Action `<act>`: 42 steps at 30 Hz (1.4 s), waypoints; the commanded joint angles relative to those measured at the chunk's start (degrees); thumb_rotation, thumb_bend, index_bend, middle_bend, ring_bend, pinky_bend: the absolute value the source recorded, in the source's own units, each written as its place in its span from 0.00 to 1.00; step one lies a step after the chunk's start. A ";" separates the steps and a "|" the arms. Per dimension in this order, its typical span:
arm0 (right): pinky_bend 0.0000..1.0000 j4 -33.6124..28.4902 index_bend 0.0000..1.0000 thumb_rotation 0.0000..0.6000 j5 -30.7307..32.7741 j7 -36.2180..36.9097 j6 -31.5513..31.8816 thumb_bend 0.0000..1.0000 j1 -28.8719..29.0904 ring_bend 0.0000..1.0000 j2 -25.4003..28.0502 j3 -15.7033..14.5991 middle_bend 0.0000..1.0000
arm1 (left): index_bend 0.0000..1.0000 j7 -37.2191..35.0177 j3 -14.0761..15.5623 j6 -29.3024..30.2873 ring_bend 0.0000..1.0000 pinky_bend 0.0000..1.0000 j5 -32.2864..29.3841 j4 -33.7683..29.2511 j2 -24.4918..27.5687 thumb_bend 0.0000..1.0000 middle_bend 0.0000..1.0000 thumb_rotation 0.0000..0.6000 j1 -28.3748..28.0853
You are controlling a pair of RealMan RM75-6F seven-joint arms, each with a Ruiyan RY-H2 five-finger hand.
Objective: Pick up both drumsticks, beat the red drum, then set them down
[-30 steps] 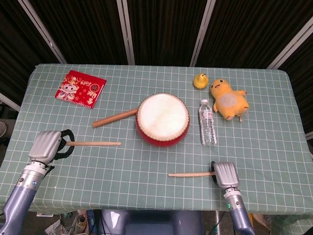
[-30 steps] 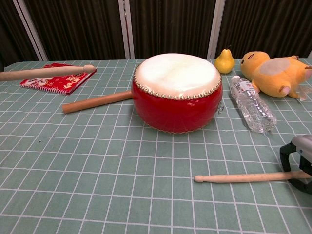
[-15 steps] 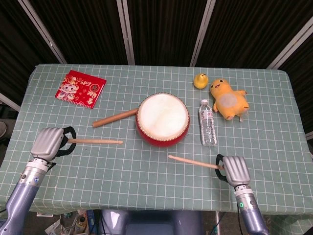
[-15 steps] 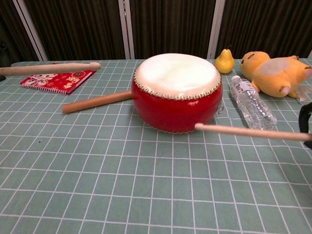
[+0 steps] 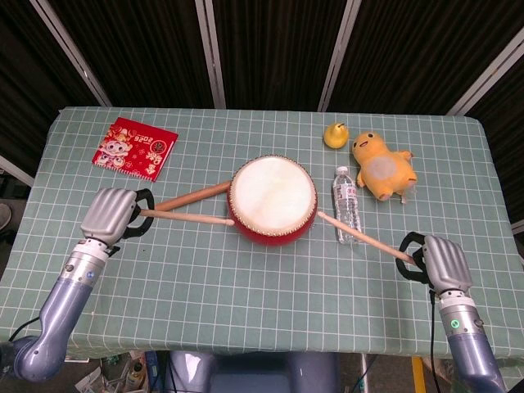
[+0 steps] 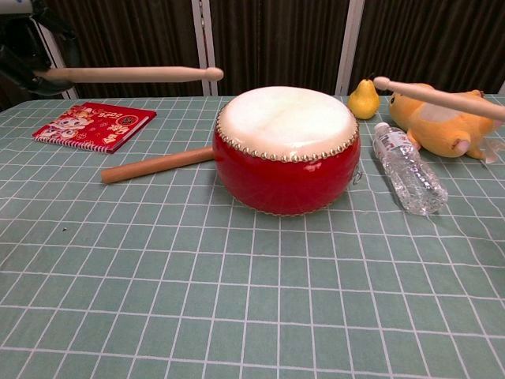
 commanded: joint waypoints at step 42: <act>1.00 11.06 1.00 1.00 15.26 7.62 -13.27 0.89 13.60 1.00 5.44 0.30 1.00 | 0.80 29.33 -4.28 -13.27 1.00 1.00 -44.78 43.99 -23.32 0.60 1.00 1.00 -40.25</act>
